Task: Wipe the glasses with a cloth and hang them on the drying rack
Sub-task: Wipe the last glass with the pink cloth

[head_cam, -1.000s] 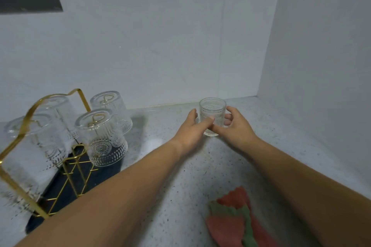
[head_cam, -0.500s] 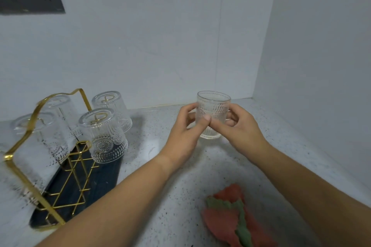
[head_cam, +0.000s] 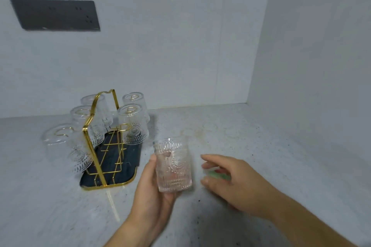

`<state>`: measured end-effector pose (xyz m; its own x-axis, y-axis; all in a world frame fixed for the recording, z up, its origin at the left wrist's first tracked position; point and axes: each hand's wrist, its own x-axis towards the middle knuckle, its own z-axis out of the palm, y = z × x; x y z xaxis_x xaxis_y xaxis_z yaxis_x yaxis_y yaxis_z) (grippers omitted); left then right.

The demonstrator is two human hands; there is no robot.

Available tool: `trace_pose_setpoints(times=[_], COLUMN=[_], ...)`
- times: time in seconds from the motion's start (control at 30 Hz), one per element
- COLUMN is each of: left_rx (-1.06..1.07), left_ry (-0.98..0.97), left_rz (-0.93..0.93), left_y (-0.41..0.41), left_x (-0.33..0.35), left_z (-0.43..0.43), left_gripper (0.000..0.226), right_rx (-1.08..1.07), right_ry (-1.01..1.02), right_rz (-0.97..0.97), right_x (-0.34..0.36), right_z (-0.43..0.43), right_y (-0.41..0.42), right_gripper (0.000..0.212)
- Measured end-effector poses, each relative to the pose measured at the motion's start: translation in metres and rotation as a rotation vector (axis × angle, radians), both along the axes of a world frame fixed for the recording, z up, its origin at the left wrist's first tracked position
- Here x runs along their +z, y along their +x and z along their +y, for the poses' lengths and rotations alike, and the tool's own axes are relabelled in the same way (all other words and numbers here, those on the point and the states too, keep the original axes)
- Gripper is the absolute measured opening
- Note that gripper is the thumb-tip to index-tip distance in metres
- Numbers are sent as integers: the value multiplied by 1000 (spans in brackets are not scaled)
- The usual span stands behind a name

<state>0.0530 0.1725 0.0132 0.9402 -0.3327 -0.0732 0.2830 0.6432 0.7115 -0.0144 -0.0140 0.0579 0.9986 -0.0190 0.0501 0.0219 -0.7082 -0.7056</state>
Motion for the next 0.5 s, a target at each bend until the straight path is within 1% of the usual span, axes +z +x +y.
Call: trace_pose_setpoints(times=[0.07,0.1,0.17,0.23,0.27,0.3,0.37,0.47,0.5], left_rx=[34,36,34,21,13,4,-11,-33,-34], left_ry=[-38,-48,-61,-61,-47,-28,39,141,161], left_rz=[20,26,33,32,22,10,-12,-75,-95], left_y=[-6,-10,-16,-20,-22,-24,-27,-28,-28], left_x=[-4,-5,-7,-9,-10,-10,-12,-13,-14], left_z=[8,11,16,18,19,20,20,19,19], left_gripper=[44,43,44,47,50,52,57,57,59], right_rx=[-18,-5,31,11,-9,-29,-111,-279,-316], right_ry=[-257,-329,-378,-438,-436,-398,-206,302,437], right_rz=[-9,-25,-77,-151,-193,-214,-216,-208,-222], right_x=[-15,-23,-43,-61,-69,-73,-70,-46,-36], right_z=[-8,-10,-13,-15,-17,-17,-13,3,11], right_y=[-5,-8,-9,-7,-5,-4,-2,1,2], right_gripper=[51,50,46,48,46,41,33,36,36])
